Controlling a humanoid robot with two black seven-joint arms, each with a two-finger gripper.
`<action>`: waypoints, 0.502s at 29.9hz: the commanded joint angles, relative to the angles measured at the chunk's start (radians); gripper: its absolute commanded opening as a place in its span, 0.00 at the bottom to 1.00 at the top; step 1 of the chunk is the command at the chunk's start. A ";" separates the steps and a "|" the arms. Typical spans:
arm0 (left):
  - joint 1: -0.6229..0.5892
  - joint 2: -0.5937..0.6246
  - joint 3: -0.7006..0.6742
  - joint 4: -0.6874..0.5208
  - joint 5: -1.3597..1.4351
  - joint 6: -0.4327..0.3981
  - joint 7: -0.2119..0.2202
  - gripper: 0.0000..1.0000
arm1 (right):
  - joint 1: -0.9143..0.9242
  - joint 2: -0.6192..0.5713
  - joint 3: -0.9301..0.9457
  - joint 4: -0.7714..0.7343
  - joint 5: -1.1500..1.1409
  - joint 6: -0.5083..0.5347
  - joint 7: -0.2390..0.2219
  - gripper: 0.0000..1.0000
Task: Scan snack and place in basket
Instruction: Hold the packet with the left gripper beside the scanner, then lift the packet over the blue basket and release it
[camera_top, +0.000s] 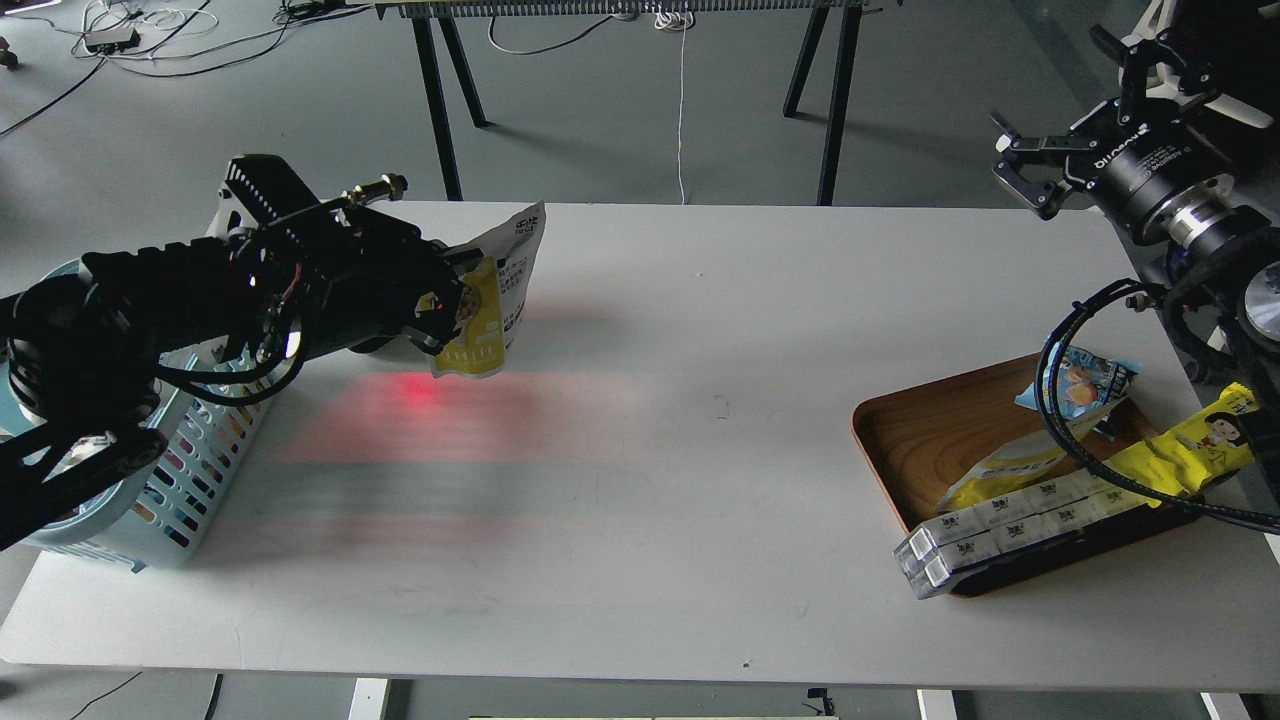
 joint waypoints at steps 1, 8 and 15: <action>-0.001 0.006 0.001 0.000 0.000 -0.029 0.000 0.00 | 0.000 0.000 0.000 0.000 0.000 0.000 0.000 0.97; 0.001 -0.003 0.001 0.000 0.000 0.031 0.003 0.00 | 0.003 0.000 -0.002 0.002 0.000 0.000 0.000 0.97; 0.007 -0.011 0.002 0.000 0.000 0.137 0.077 0.00 | 0.001 -0.003 -0.011 0.005 0.000 0.000 0.000 0.97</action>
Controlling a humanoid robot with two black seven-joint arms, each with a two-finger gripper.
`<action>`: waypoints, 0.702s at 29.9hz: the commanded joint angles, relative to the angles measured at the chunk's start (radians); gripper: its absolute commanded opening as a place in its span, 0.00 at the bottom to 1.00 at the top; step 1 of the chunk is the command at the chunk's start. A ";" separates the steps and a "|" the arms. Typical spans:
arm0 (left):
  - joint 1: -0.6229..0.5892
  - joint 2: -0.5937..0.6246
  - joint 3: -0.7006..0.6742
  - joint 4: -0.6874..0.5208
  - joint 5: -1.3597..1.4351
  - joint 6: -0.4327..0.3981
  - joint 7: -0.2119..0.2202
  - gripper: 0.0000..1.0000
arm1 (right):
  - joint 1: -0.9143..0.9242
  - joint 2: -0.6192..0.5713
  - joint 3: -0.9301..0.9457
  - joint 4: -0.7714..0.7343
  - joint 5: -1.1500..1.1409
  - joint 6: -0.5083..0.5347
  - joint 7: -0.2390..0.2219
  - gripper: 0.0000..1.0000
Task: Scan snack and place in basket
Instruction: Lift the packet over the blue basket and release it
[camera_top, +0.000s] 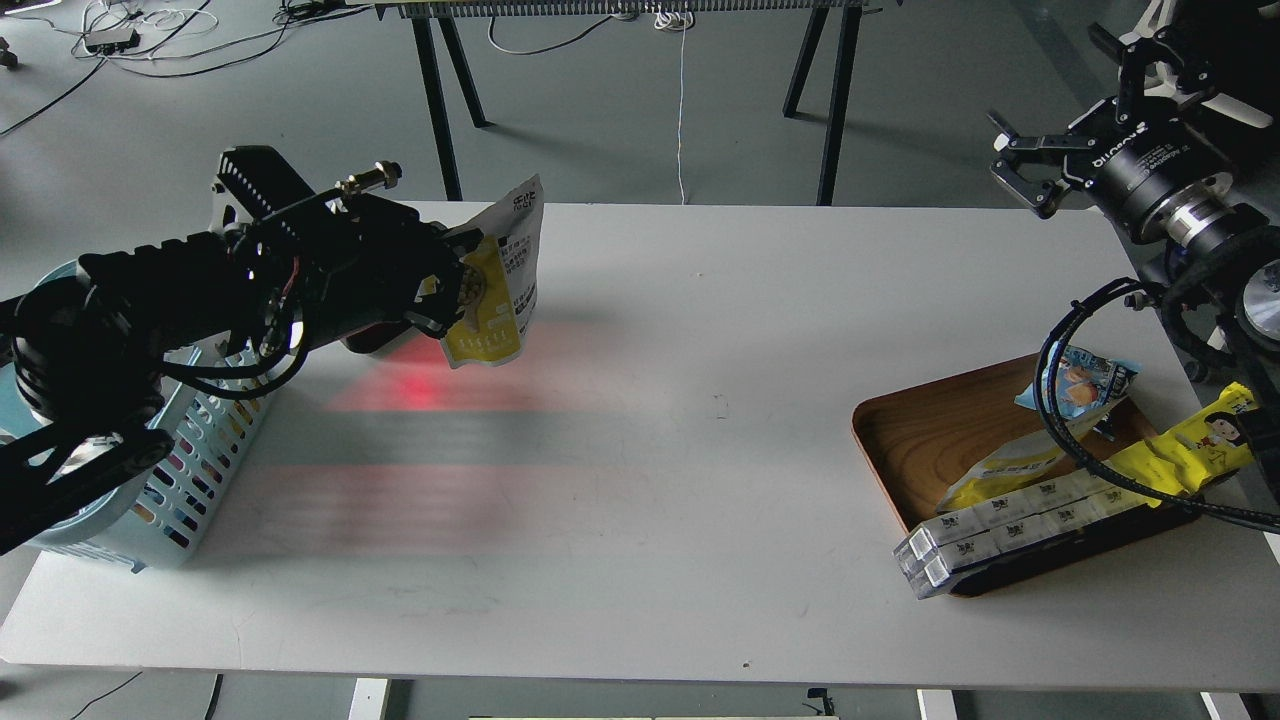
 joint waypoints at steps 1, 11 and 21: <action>0.007 0.001 0.001 0.000 0.000 0.057 0.016 0.00 | 0.000 -0.003 -0.011 0.001 0.000 0.000 0.000 0.97; 0.016 0.097 0.001 0.000 -0.007 0.131 0.005 0.00 | 0.003 -0.010 -0.019 0.006 0.000 -0.002 0.000 0.97; 0.016 0.382 -0.026 0.000 -0.146 0.244 -0.084 0.00 | 0.014 -0.009 -0.020 0.006 0.000 -0.002 0.000 0.97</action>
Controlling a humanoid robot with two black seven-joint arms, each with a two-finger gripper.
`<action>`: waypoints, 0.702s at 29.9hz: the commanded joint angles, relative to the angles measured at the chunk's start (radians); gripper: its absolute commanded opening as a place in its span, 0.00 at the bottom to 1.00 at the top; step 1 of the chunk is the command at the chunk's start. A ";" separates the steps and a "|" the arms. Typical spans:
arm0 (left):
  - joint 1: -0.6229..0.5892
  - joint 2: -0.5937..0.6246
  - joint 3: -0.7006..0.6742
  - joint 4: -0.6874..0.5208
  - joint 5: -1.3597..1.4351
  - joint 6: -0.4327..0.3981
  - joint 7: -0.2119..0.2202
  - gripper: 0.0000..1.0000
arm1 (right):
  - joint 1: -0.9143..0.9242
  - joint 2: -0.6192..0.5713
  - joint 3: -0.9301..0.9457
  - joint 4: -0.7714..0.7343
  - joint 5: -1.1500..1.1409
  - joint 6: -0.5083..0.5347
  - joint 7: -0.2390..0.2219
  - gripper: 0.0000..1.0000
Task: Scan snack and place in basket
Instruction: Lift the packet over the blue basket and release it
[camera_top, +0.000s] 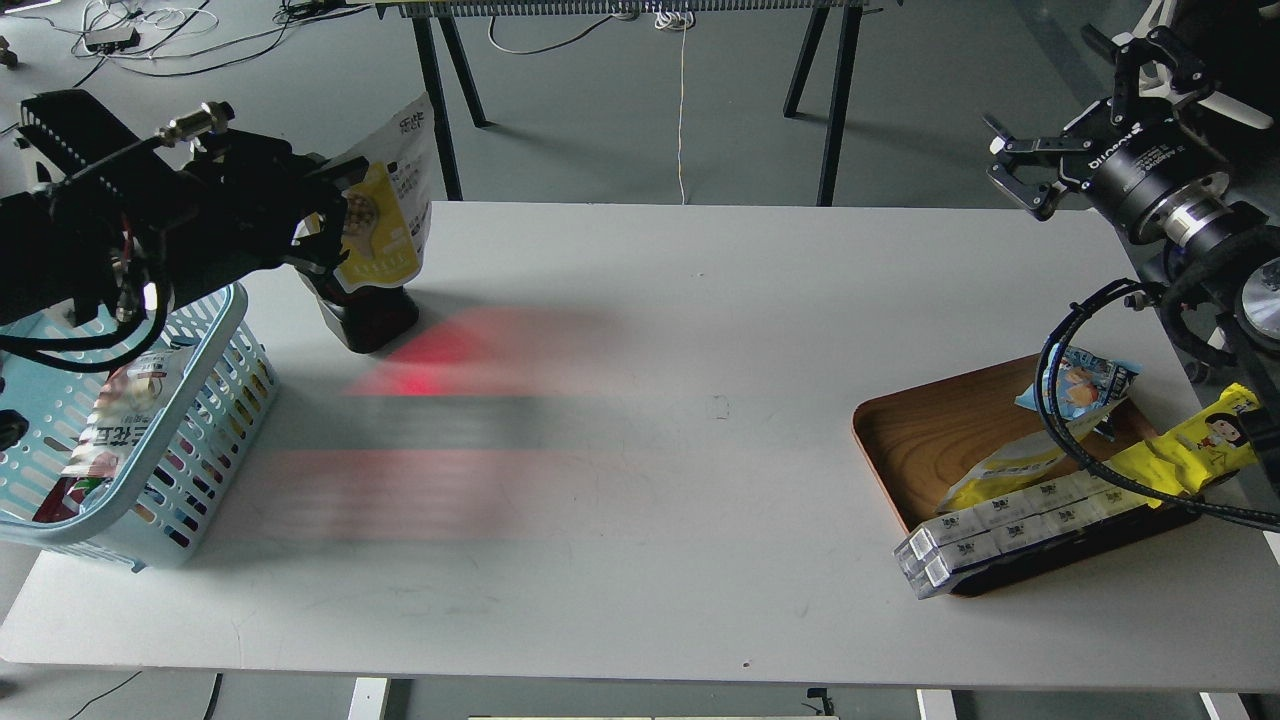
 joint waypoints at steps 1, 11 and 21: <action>0.000 0.126 -0.001 0.000 -0.075 0.060 -0.033 0.00 | 0.006 0.003 0.000 0.000 0.000 0.000 0.000 0.97; 0.000 0.428 0.082 0.017 -0.252 0.231 -0.126 0.00 | 0.028 0.007 -0.002 -0.005 0.000 0.000 0.000 0.97; 0.000 0.520 0.319 0.166 -0.359 0.455 -0.211 0.00 | 0.029 0.009 -0.014 -0.006 0.000 0.002 0.000 0.97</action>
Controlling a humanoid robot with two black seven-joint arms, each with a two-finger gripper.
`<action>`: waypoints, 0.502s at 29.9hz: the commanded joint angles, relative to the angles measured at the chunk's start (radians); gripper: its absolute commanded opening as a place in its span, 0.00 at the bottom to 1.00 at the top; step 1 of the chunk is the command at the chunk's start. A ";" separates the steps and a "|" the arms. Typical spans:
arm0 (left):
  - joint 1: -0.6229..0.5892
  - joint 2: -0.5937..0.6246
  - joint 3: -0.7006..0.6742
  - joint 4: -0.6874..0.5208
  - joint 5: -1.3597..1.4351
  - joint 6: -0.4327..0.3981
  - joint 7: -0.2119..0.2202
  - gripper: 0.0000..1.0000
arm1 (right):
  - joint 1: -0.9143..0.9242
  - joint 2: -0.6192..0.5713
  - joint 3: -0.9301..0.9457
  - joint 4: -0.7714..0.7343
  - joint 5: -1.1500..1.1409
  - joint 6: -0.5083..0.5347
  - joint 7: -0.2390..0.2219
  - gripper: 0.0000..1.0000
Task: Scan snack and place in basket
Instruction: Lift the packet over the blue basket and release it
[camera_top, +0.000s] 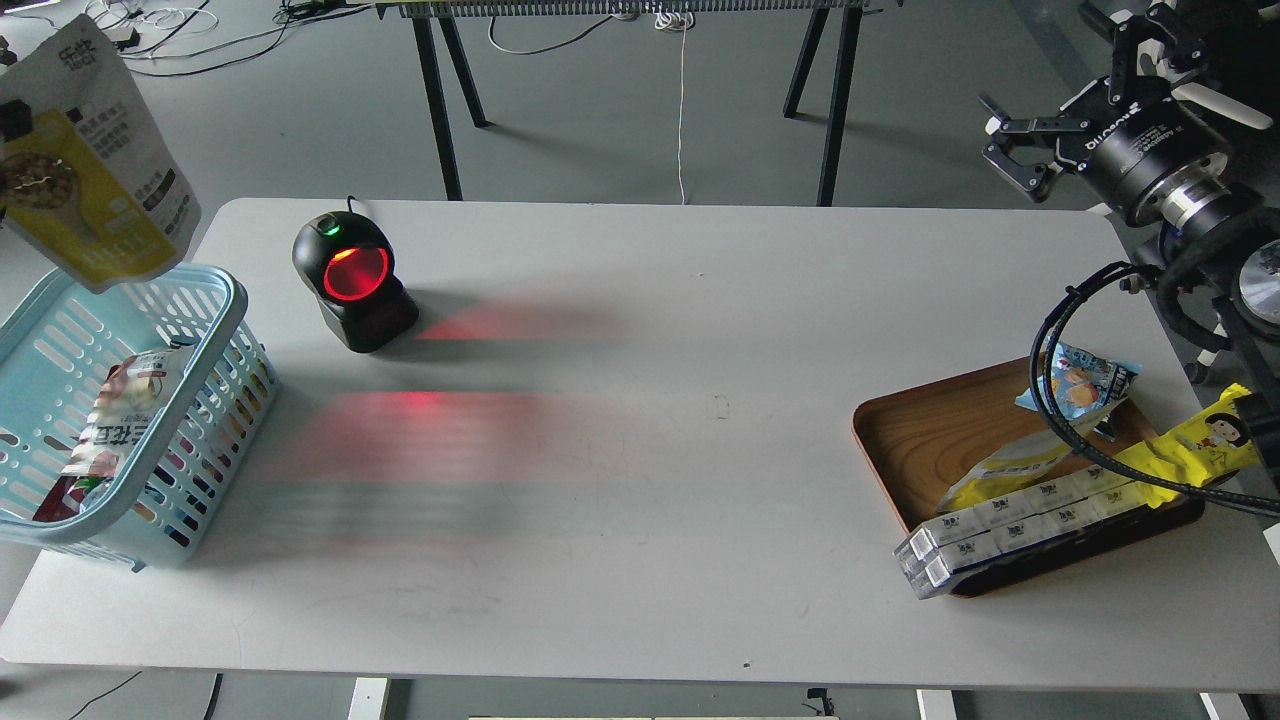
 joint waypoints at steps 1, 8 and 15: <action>0.000 0.009 0.092 0.058 -0.010 0.082 -0.022 0.00 | 0.002 0.000 -0.006 0.000 0.000 0.003 0.000 0.97; 0.000 0.009 0.244 0.094 -0.047 0.210 -0.030 0.00 | 0.014 0.002 -0.018 0.000 0.000 0.001 0.000 0.97; 0.002 0.001 0.376 0.100 -0.050 0.243 -0.027 0.00 | 0.015 0.002 -0.021 0.000 0.000 0.001 0.000 0.97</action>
